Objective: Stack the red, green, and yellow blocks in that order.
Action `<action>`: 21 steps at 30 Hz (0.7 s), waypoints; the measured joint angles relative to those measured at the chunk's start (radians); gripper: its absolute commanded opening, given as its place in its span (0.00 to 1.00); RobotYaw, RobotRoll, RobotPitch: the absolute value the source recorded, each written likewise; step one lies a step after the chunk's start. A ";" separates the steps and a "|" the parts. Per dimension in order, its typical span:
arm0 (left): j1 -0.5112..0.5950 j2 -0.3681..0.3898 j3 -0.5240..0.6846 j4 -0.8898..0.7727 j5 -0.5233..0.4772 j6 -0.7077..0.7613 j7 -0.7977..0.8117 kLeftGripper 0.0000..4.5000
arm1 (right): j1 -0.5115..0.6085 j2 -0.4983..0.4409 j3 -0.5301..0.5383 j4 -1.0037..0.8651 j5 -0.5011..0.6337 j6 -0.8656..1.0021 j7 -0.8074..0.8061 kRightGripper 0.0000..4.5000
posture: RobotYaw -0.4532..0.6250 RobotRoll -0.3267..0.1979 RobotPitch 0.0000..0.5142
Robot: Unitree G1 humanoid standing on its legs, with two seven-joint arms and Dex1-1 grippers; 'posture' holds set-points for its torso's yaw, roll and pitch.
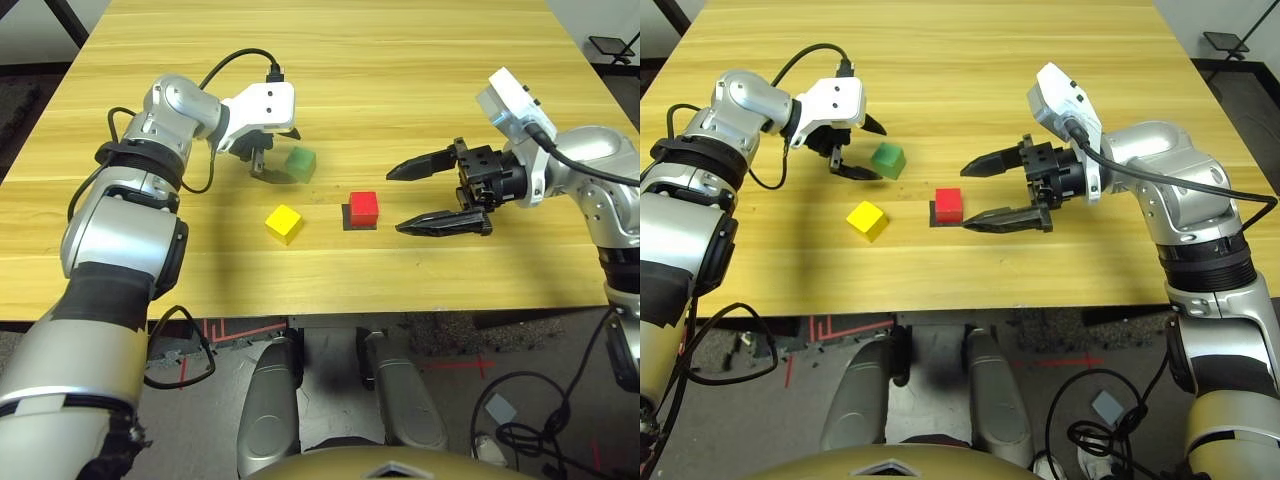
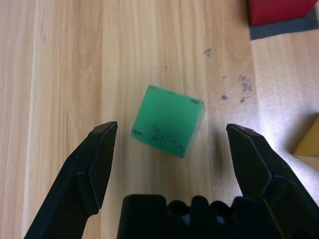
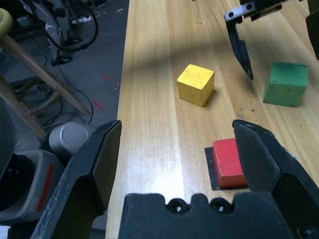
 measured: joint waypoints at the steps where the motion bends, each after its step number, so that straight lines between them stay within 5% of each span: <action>1: 0.001 -0.003 0.000 0.001 0.003 0.003 0.007 1.00 | 0.000 0.000 0.000 -0.002 0.002 0.001 -0.001 1.00 | 0.24 0.40 0.46; 17: 0.032 -0.061 -0.001 0.022 0.069 0.036 0.086 1.00 | 0.006 0.003 -0.006 -0.070 0.049 0.045 -0.055 1.00 | 0.20 0.37 0.49; 21: 0.032 -0.061 0.001 0.023 0.079 0.051 0.101 0.70 | 0.006 0.002 -0.010 -0.071 0.056 0.046 -0.062 1.00 | 0.21 0.38 0.49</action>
